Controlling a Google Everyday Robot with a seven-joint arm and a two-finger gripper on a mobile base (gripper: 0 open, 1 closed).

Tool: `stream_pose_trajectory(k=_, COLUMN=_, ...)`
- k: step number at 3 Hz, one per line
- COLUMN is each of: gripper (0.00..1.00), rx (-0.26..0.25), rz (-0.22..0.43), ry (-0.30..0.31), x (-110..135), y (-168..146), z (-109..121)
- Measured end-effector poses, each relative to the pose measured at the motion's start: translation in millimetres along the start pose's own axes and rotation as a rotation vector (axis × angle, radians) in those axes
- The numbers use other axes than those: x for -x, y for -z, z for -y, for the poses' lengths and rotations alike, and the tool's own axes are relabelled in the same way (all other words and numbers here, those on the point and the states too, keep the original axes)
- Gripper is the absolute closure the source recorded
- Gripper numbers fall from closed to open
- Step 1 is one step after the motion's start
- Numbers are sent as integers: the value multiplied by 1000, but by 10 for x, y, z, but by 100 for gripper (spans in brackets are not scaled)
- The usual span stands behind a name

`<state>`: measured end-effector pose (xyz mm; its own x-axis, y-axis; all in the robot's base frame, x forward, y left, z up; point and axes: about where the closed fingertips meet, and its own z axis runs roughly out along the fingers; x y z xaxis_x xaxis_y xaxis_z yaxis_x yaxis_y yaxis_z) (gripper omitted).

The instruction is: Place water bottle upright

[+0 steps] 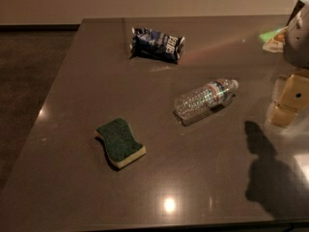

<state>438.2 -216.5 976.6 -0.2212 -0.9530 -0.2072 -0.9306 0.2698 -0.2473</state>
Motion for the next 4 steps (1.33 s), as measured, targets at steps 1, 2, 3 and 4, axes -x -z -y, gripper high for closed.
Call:
stream_pose_trajectory(k=1, gripper=0, rx=0, rz=0, ry=0, x=0, y=0, z=0)
stream_pose_trajectory(k=2, gripper=0, rx=11, rz=-1, ry=43, x=75, y=-56, z=64)
stream_pose_trajectory(k=3, gripper=0, rx=32, rz=20, ry=124, x=190, y=-199, z=218)
stream_pose_trajectory(k=4, gripper=0, rx=65, rz=56, ry=231, x=295, y=-398, z=382)
